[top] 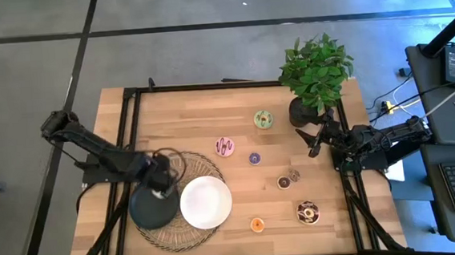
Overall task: Pick & Place donuts
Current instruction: Put the large white donut on the black plate
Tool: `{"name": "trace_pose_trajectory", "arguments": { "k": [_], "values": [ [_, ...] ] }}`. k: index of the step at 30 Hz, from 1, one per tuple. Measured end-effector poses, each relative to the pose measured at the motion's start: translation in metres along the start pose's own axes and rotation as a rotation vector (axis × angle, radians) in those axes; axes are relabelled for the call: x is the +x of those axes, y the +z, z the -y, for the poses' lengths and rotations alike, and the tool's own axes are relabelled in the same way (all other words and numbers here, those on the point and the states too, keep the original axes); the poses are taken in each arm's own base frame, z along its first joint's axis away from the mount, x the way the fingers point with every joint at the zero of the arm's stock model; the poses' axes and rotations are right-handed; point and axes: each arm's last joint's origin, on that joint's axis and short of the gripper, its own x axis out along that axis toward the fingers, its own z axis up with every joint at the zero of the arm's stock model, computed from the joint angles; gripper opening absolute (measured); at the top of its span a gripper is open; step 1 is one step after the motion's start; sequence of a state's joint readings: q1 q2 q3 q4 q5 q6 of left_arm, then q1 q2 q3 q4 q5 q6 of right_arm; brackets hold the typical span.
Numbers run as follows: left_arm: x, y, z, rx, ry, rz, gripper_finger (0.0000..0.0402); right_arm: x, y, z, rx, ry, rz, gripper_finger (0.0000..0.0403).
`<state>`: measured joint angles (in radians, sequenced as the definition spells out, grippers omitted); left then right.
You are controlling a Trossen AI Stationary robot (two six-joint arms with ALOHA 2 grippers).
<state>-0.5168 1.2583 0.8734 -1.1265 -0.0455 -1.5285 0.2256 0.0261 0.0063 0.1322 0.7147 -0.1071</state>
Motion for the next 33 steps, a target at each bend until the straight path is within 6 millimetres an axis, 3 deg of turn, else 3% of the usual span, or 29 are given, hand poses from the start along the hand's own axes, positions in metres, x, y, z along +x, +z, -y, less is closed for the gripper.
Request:
{"name": "trace_pose_trajectory", "arguments": {
  "k": [6,13,27,33],
  "values": [
    [-0.002,-0.034,-0.001,-0.152,-0.012,0.017,0.0031,0.000,0.000,0.000,0.003,0.000,0.001,0.0273],
    [-0.003,-0.059,-0.011,-0.253,0.027,0.039,0.0031,0.000,0.000,0.000,0.028,0.000,0.000,0.0273],
    [0.018,-0.085,-0.007,-0.234,0.137,0.083,0.0031,0.000,0.000,0.000,0.028,0.000,0.000,0.0273],
    [0.029,-0.093,-0.005,-0.142,0.230,0.039,0.0031,0.000,0.000,0.000,0.029,0.000,0.000,0.0273]
  ]
}}
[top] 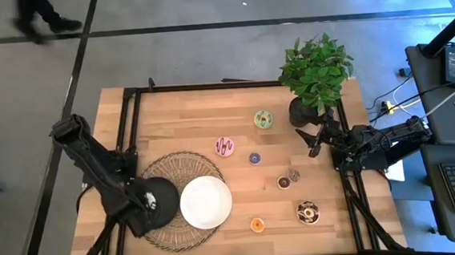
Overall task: Pick & Place donuts
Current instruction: Put the large white donut on the black plate
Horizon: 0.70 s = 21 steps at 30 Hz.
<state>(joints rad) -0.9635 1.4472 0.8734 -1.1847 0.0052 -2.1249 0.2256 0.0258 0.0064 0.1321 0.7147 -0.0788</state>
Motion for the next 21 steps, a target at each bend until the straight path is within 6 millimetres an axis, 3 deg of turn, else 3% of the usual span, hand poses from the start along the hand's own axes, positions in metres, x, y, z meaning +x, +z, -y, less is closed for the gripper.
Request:
{"name": "trace_pose_trajectory", "arguments": {
  "k": [9,21],
  "values": [
    [0.014,-0.006,0.007,0.057,0.075,0.038,0.0036,0.000,0.000,0.000,0.014,0.000,-0.001,0.0273],
    [0.016,-0.006,0.008,0.149,0.090,0.041,0.0059,0.000,0.000,0.000,0.023,0.000,0.000,0.0273]
  ]
}}
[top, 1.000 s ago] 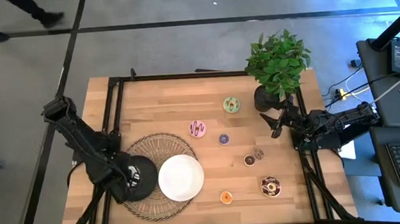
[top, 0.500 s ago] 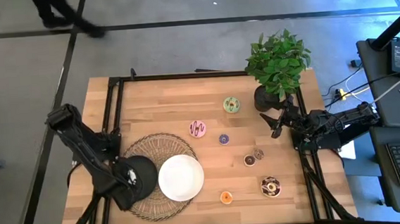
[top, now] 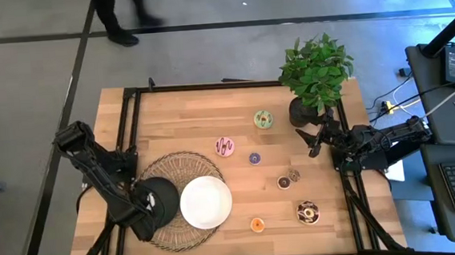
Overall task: Pick & Place donuts
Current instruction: Put the large white donut on the black plate
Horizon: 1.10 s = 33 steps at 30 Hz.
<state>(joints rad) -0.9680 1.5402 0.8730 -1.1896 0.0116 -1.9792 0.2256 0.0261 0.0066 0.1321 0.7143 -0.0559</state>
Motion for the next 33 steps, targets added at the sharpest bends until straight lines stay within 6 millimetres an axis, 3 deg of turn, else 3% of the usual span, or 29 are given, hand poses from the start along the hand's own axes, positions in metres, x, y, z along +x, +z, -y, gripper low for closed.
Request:
{"name": "trace_pose_trajectory", "arguments": {
  "k": [14,27,33],
  "values": [
    [-0.0021,0.0029,-0.0064,-0.049,0.043,0.016,0.0129,0.0000,-0.0001,0.0000,0.000,0.000,0.000,0.0273],
    [-0.0047,0.0033,-0.0094,-0.074,0.048,-0.011,0.0137,0.0000,-0.0001,0.0000,-0.004,0.000,0.000,0.0273],
    [-0.0048,0.0026,-0.0096,-0.079,0.059,-0.033,0.0158,0.0000,-0.0004,0.0000,-0.007,0.000,-0.003,0.0273]
  ]
}}
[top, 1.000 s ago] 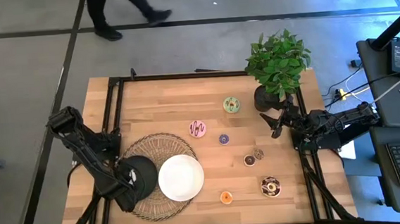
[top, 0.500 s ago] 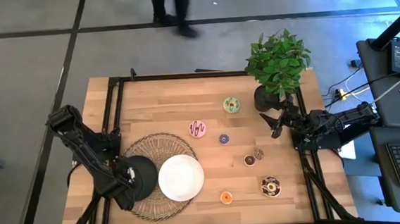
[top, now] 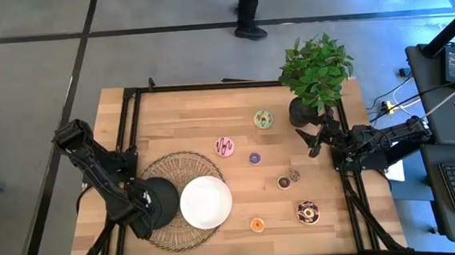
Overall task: Pick & Place donuts
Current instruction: Put the large white donut on the black plate
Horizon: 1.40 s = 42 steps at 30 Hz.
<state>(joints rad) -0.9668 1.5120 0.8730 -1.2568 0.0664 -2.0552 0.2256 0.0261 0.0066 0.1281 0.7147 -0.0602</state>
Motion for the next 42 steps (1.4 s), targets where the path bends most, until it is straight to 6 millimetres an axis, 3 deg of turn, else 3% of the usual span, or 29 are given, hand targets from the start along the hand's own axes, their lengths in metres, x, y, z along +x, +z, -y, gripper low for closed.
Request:
{"name": "trace_pose_trajectory", "arguments": {
  "k": [11,22,27,32,38,42],
  "values": [
    [0.000,0.003,-0.002,-0.004,0.009,0.057,0.0207,0.000,0.000,0.000,0.000,0.000,0.000,0.0273],
    [-0.023,0.005,-0.005,-0.004,-0.068,0.130,0.0207,0.000,0.000,0.000,0.000,0.000,0.000,0.0273],
    [-0.036,0.004,-0.009,-0.093,-0.067,0.030,0.0205,0.000,0.000,0.000,0.000,0.000,0.000,0.0273],
    [-0.034,0.003,-0.009,-0.154,-0.046,-0.008,0.0207,0.000,0.000,0.000,0.000,0.000,0.000,0.0273],
    [-0.033,0.004,-0.019,-0.191,0.114,-0.059,0.0205,0.000,0.000,0.000,0.000,0.000,0.000,0.0273],
    [-0.031,0.004,-0.018,-0.190,0.105,-0.050,0.0205,0.000,0.000,0.000,0.000,0.000,0.001,0.0273]
  ]
}}
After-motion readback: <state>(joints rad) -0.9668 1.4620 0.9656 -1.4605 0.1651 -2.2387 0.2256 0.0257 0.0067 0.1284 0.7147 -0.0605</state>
